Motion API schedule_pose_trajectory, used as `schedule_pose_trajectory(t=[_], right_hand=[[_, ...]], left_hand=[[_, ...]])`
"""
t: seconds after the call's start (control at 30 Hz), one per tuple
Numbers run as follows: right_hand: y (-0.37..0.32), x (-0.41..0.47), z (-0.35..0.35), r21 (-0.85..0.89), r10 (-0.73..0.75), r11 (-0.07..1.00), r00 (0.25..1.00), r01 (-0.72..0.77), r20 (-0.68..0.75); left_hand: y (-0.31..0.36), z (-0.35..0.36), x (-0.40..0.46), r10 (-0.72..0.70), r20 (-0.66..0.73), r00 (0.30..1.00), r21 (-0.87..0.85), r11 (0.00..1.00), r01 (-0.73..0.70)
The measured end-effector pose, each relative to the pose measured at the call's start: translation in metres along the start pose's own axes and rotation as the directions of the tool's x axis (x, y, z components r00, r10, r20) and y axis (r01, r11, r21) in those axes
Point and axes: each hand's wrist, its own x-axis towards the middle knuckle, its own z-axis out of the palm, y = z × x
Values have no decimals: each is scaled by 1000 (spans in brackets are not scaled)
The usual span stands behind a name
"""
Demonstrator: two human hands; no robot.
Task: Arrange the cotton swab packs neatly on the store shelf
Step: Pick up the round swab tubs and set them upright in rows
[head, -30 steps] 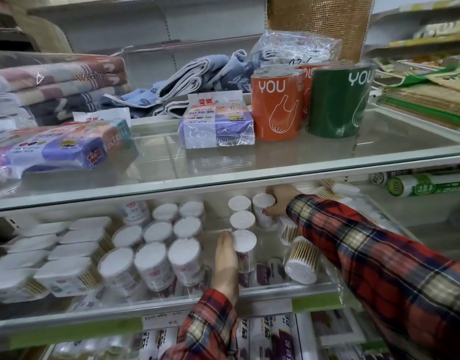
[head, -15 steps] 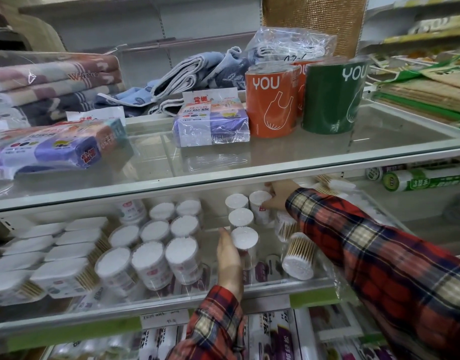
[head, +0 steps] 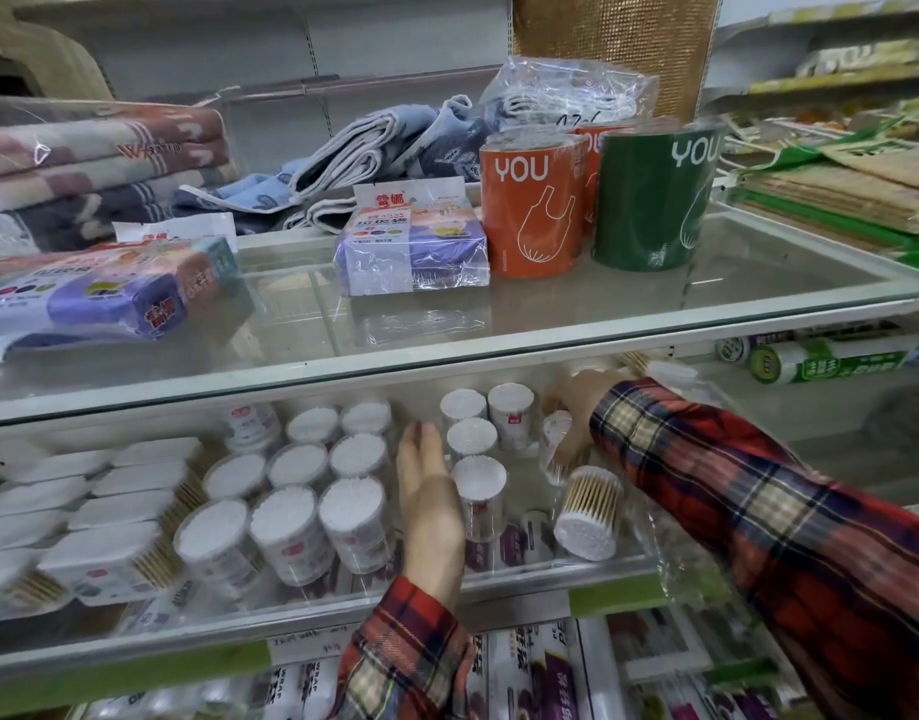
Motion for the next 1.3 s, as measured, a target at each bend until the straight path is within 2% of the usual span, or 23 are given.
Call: schedule_pose_trajectory(t=[0.07, 0.2, 0.4, 0.67, 0.77, 0.87, 1.0, 1.1, 1.17, 1.23, 1.3], right_hand=[[0, 0, 1, -15, -4, 1000, 1000, 4, -17], [1, -2, 3, -9, -12, 1000, 999, 12, -52], [-2, -33, -6, 94, -47, 993, 957, 76, -286], [-21, -84, -1, 324, -30, 925, 887, 199, -461], [-25, -96, 12, 309, -93, 896, 813, 320, -574], [-24, -98, 25, 294, -89, 891, 766, 347, -637], [-23, -101, 38, 380, -61, 847, 778, 371, -625], [-20, -105, 42, 561, -31, 713, 817, 422, -575], [-17, -107, 43, 750, 11, 500, 863, 433, -506], [-14, -107, 43, 868, 92, 283, 890, 407, -447], [-13, -107, 41, 919, 175, 194, 909, 344, -378]], left_hand=[[-1, -3, 1, 52, 36, 998, 34, 998, -53], [8, -6, -1, 42, 61, 997, 68, 997, -46], [28, -1, -1, 25, 156, 988, 153, 987, -49], [37, 17, -9, -199, 376, 905, 366, 929, 53], [32, 16, -10, -274, 434, 858, 324, 936, 135], [25, 14, -6, -292, 454, 842, 280, 944, 176], [17, 10, -4, -292, 443, 848, 280, 943, 179], [15, 4, 0, -294, 461, 837, 257, 947, 191], [14, 0, 2, -287, 472, 834, 257, 949, 182], [15, -4, 2, -260, 483, 836, 271, 952, 139], [16, -8, 0, -203, 482, 852, 277, 958, 72]])
